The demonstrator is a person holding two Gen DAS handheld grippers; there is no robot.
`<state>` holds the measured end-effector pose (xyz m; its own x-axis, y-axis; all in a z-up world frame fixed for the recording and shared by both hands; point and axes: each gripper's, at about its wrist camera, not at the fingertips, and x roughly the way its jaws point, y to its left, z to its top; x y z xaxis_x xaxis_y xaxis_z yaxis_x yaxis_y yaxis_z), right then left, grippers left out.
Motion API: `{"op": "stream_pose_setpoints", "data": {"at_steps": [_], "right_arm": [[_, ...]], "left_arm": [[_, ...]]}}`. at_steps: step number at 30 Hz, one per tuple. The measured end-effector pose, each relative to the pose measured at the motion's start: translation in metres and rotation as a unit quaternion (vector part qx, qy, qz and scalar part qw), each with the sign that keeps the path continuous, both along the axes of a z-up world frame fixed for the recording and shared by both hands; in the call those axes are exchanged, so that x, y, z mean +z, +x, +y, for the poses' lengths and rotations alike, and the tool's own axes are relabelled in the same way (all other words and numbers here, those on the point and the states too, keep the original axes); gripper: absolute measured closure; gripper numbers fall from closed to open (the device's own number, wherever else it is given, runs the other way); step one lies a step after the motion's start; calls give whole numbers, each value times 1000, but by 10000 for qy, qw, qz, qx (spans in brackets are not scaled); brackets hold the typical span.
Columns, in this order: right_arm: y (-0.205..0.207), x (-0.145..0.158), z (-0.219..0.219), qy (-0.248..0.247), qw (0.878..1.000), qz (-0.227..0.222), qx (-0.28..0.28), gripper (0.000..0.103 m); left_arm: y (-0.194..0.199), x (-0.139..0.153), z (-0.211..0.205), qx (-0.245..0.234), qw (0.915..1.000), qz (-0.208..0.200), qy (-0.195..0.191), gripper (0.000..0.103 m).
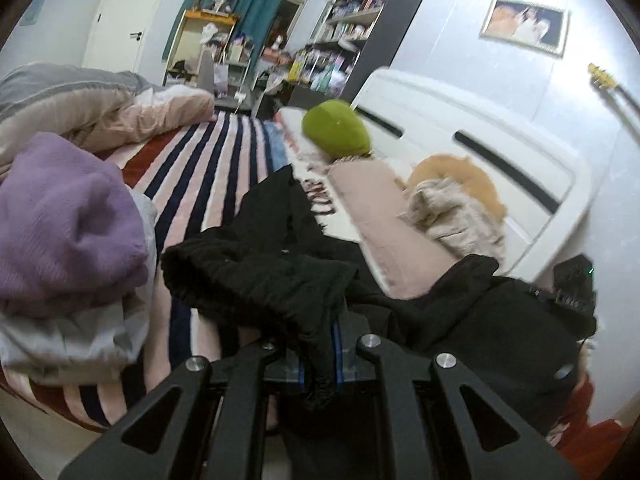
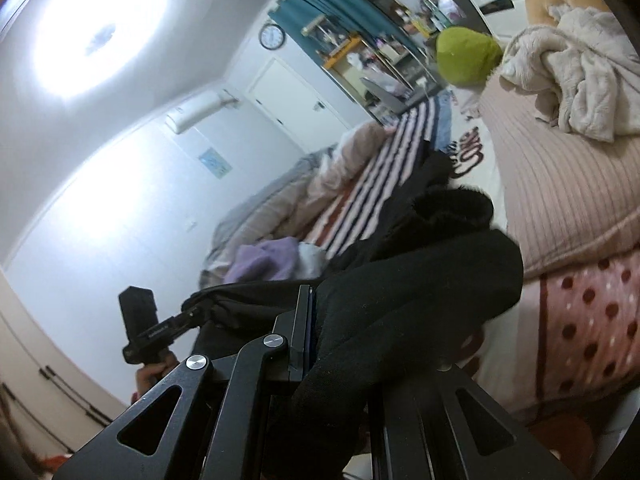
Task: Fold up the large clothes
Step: 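Fold the held jacket edge over the body with the right gripper while the left gripper holds the sleeve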
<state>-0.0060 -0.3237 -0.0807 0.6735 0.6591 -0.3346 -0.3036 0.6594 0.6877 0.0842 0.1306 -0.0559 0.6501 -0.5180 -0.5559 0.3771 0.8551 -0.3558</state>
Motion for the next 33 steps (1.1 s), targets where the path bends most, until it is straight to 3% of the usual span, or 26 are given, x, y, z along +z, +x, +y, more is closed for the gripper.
{"op": "stream_pose_setpoints", "data": {"at_steps": [6, 16, 17, 18, 19, 20, 22, 23, 24, 25, 26, 31, 33], "right_arm": [[109, -32, -14, -391, 9972, 632, -116, 102], [248, -102, -33, -881, 9829, 1597, -257, 101], [259, -111, -34, -906, 9803, 1738, -244, 101], [269, -121, -35, -924, 9770, 1912, -214, 99], [276, -128, -36, -919, 9746, 2035, -162, 92], [283, -137, -37, -885, 9720, 2174, -66, 82], [288, -143, -39, -790, 9710, 2251, 164, 77], [286, -140, -40, -809, 9717, 2204, 258, 65], [280, -133, -40, -830, 9729, 2127, 356, 45], [272, -125, -40, -823, 9751, 2008, 457, 33], [261, -117, -40, -863, 9771, 1872, 529, 13], [202, -75, -42, -1254, 9838, 1151, 566, 11], [182, -71, -41, -1202, 9851, 1001, 708, 18]], "left_arm": [[101, -39, -17, 365, 9955, 556, 672, 95], [229, -126, -22, 536, 9806, 1679, 855, 89], [237, -133, -24, 519, 9787, 1790, 866, 84], [244, -139, -25, 460, 9767, 1916, 847, 72], [249, -143, -27, 347, 9757, 2008, 802, 64], [250, -142, -29, 214, 9760, 2024, 770, 52], [240, -135, -31, -69, 9780, 1959, 712, 37], [234, -129, -32, -207, 9790, 1901, 706, 31], [226, -122, -31, -314, 9803, 1808, 727, 29], [216, -114, -30, -395, 9816, 1708, 752, 29], [207, -106, -28, -444, 9831, 1609, 757, 28], [154, -76, -15, -768, 9873, 1326, 411, 23], [138, -79, -15, -901, 9852, 1432, 293, 23]]}}
